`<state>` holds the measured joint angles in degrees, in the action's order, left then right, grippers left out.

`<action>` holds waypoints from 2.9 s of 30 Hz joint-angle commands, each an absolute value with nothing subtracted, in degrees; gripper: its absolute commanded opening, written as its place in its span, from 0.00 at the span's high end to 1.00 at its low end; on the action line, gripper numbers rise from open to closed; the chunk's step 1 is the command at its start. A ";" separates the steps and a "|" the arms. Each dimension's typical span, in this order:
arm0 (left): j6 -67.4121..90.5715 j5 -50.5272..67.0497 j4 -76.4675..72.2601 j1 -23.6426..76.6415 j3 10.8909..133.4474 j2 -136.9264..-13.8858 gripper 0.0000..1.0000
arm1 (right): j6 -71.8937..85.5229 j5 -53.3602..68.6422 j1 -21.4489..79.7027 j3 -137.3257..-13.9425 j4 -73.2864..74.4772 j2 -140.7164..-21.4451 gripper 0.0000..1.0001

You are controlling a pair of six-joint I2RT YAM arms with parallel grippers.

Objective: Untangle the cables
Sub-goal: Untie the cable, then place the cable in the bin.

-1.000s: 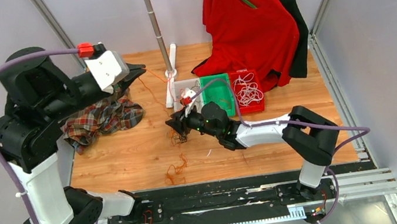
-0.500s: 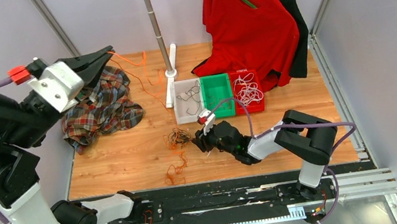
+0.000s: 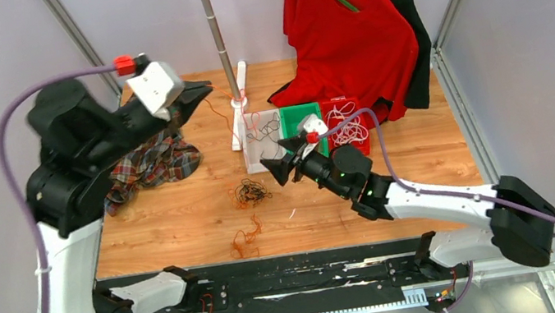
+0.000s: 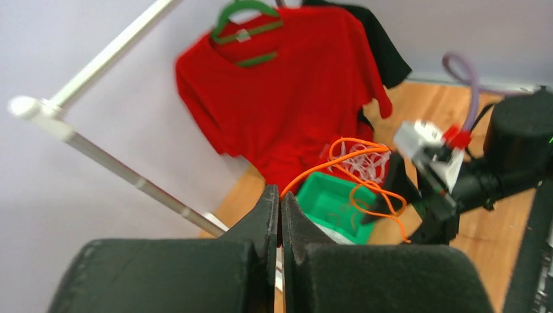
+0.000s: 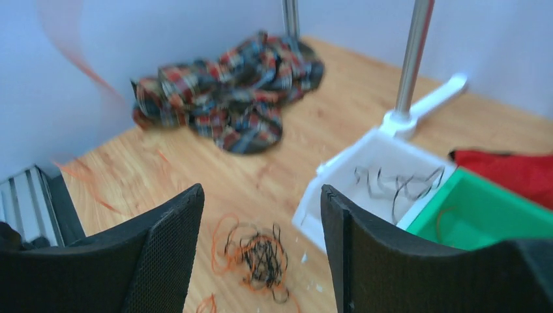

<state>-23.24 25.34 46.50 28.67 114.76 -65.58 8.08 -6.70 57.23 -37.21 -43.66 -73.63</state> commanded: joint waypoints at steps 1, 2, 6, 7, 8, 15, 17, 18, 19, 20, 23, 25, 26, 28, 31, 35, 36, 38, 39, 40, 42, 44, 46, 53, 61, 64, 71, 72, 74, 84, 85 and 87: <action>-18.45 29.09 45.17 29.01 110.62 -67.52 1.00 | 2.90 -7.57 55.95 -42.04 -35.80 -68.58 0.34; -17.96 29.64 44.68 29.00 110.23 -68.26 0.99 | 2.49 -7.64 55.58 -42.88 -35.04 -68.02 0.35; -15.86 29.88 41.97 29.24 111.34 -72.65 1.00 | 2.00 -11.63 53.28 -44.52 -32.97 -66.34 0.37; -15.32 29.79 41.20 29.34 112.18 -74.05 1.00 | 1.82 -13.28 52.44 -44.71 -32.40 -66.01 0.38; -14.63 29.87 40.26 29.42 113.13 -75.92 1.00 | 1.70 -15.05 51.55 -44.92 -31.68 -65.79 0.39; -15.99 29.48 36.59 30.66 119.26 -84.90 1.00 | 6.70 -21.13 44.99 -46.12 -31.40 -69.38 0.41; -16.04 29.87 35.34 30.67 119.63 -86.71 0.99 | 7.38 -21.29 44.12 -46.30 -32.46 -70.82 0.42; -16.04 30.08 34.67 30.72 119.93 -87.59 1.00 | 7.20 -21.77 43.99 -46.46 -33.05 -71.48 0.43; -15.94 30.14 34.29 30.77 120.46 -88.53 1.00 | 6.90 -22.29 43.88 -46.60 -33.45 -72.06 0.44; -15.78 30.24 34.08 30.81 121.21 -89.51 1.00 | 6.55 -23.00 43.74 -46.80 -33.66 -72.63 0.44; -15.67 30.50 33.50 30.85 123.72 -92.50 1.00 | 6.37 -24.71 42.80 -46.97 -34.45 -73.85 0.45; -15.66 30.45 32.58 30.85 124.58 -94.06 1.00 | 6.54 -25.12 41.79 -46.86 -34.88 -74.65 0.47; -15.83 30.42 32.12 30.85 124.75 -94.68 1.00 | 6.92 -26.74 41.30 -46.78 -34.97 -75.01 0.48; -16.16 29.54 31.37 30.86 124.78 -95.63 1.00 | 7.75 -28.62 40.31 -46.73 -34.98 -76.05 0.50; -16.50 28.49 30.24 30.82 124.52 -97.38 1.00 | 7.56 -30.19 39.31 -46.08 -36.48 -77.76 0.51; -15.80 28.71 27.17 30.85 122.23 -99.28 1.00 | 7.16 -29.29 37.73 -45.59 -37.02 -79.16 0.49; -15.63 28.80 26.32 30.85 121.69 -99.76 1.00 | 6.86 -29.17 37.44 -45.24 -37.31 -79.19 0.49; -15.38 28.89 25.27 30.85 121.42 -101.37 1.00 | 6.30 -29.09 36.83 -44.52 -37.87 -79.15 0.49; -15.49 28.90 25.15 30.85 121.64 -102.09 1.00 | 6.13 -28.92 36.46 -44.29 -37.88 -79.11 0.49; -15.77 28.91 25.14 30.85 121.86 -102.77 1.00 | 6.00 -28.65 36.13 -44.08 -37.88 -79.15 0.49; -17.02 28.66 25.05 30.85 121.45 -103.71 1.00 | 5.88 -28.32 35.60 -43.41 -37.84 -79.20 0.50; -18.68 28.03 25.20 30.85 120.34 -104.45 1.00 | 6.15 -28.07 35.05 -42.62 -37.57 -79.21 0.50; -19.63 27.47 25.10 30.78 118.72 -104.94 1.00 | 6.36 -28.04 34.81 -41.31 -37.26 -78.92 0.49; -22.03 24.45 29.30 32.60 117.87 -108.40 1.00 | 12.33 -29.80 34.59 -36.96 -32.72 -76.12 0.44; -25.44 22.49 32.17 33.68 110.36 -108.22 1.00 | 18.06 -30.24 34.61 -35.03 -23.26 -71.66 0.43; -26.19 21.94 32.91 34.29 107.69 -107.83 1.00 | 19.03 -32.63 34.61 -37.19 -17.80 -71.02 0.43; -27.85 22.33 32.93 35.68 103.02 -106.88 1.00 | 18.36 -33.95 34.51 -38.86 -16.57 -71.41 0.43; -28.16 22.26 32.91 36.01 102.75 -107.06 1.00 | 18.29 -33.97 34.47 -38.99 -16.56 -71.64 0.43; -28.65 22.07 32.89 36.77 102.59 -107.90 1.00 | 18.26 -34.12 34.46 -39.41 -16.56 -72.10 0.43; -28.66 22.65 30.90 38.34 104.65 -114.18 1.00 | 17.90 -35.31 33.63 -37.48 -17.13 -69.14 0.42; -29.04 22.35 30.42 38.40 104.18 -114.45 0.99 | 18.16 -35.21 33.50 -37.27 -17.18 -68.91 0.42; -30.49 21.10 28.66 38.32 102.77 -114.68 1.00 | 18.51 -34.87 33.16 -36.85 -17.39 -68.76 0.43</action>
<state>-28.36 22.11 32.47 38.11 103.53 -113.97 17.41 -33.28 34.70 -37.76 -17.45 -70.26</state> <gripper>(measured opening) 0.018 0.578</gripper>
